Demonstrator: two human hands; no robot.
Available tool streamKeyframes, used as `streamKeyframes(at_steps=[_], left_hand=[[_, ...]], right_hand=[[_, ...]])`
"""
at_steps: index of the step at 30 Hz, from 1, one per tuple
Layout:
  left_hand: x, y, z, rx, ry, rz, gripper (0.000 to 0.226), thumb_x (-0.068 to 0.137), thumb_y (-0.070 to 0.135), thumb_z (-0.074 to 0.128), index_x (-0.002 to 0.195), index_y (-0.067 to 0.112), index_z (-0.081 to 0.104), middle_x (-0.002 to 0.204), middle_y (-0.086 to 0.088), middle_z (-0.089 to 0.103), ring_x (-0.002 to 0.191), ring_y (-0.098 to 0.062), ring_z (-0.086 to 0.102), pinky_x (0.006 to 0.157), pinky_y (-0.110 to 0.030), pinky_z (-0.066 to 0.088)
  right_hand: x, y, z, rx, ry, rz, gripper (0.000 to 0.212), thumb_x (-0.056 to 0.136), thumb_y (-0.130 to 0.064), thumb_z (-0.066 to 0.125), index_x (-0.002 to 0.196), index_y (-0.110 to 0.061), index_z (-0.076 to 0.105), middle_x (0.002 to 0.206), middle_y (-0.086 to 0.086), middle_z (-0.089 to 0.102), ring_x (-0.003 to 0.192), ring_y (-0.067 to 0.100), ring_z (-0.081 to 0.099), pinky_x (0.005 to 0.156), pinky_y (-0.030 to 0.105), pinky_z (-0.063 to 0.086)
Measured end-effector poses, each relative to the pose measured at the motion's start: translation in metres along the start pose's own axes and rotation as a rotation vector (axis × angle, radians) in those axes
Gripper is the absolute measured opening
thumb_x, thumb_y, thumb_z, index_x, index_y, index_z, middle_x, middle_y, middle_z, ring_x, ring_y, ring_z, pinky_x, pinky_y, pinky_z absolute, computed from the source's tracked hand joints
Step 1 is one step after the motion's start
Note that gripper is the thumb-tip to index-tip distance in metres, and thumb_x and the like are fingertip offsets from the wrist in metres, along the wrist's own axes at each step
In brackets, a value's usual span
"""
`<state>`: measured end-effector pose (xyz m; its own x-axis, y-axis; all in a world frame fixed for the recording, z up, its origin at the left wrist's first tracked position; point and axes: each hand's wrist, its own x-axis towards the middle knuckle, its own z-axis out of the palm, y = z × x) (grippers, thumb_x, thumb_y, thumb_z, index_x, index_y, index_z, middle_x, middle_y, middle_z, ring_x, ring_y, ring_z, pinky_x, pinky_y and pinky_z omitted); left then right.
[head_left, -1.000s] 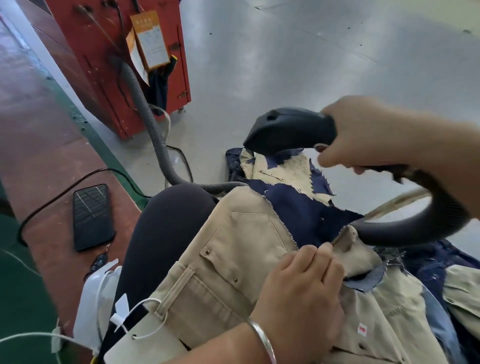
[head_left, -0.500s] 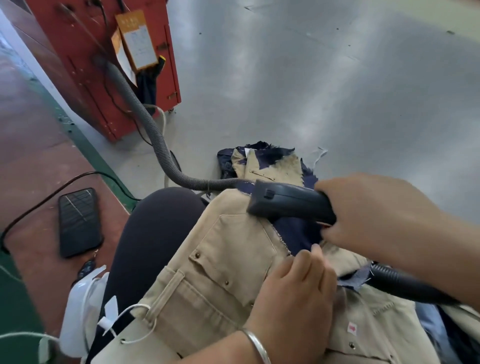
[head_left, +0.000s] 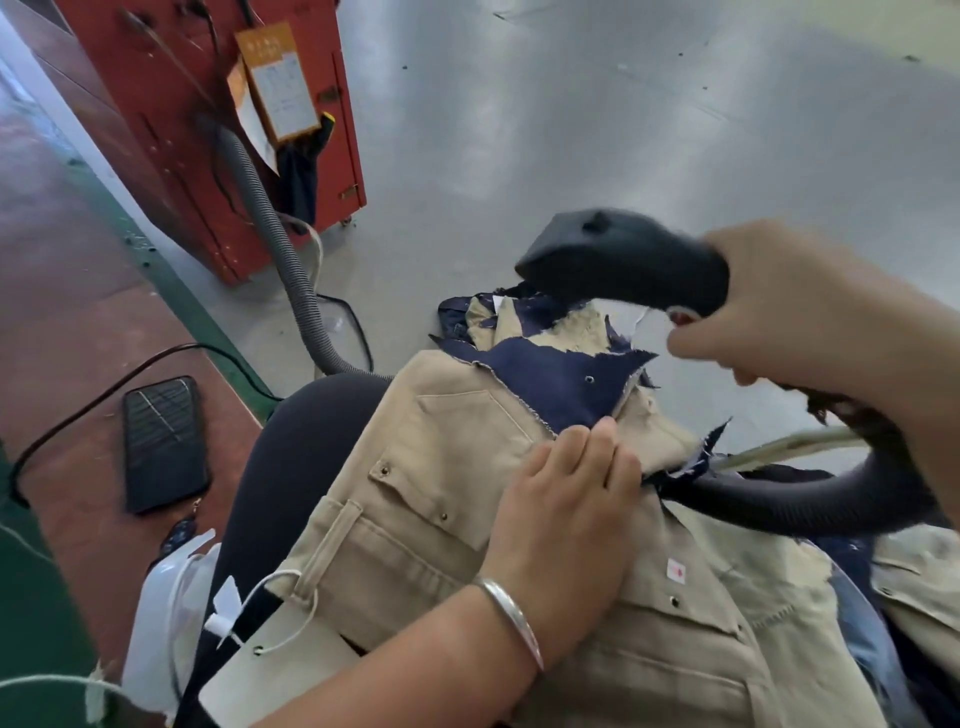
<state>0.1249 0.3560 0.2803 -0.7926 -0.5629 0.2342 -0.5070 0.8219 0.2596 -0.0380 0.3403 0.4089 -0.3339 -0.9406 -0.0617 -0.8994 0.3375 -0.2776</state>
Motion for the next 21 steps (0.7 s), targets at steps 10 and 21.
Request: streamKeyframes(at_steps=[10,21], left_hand=[[-0.031,0.024,0.017,0.163,0.031,-0.054,0.041,0.082,0.016,0.044,0.113,0.005,0.069,0.115,-0.013,0.067,0.108,-0.025,0.063,0.096,-0.033,0.049],[-0.028,0.022,0.019,0.239,0.060,-0.094,0.047,0.084,0.015,0.032,0.108,0.005,0.071,0.109,-0.013,0.069,0.100,-0.027,0.065,0.089,-0.034,0.040]], right_hand=[[-0.042,0.002,0.014,-0.300,-0.248,-0.031,0.023,0.067,-0.034,0.069,0.071,-0.045,0.050,0.066,-0.024,0.061,0.050,-0.005,0.048,0.044,0.021,0.029],[0.027,-0.030,0.057,-0.273,-0.122,-0.032,0.018,0.074,-0.020,0.067,0.089,-0.023,0.057,0.068,-0.004,0.050,0.065,0.024,0.054,0.056,0.025,0.036]])
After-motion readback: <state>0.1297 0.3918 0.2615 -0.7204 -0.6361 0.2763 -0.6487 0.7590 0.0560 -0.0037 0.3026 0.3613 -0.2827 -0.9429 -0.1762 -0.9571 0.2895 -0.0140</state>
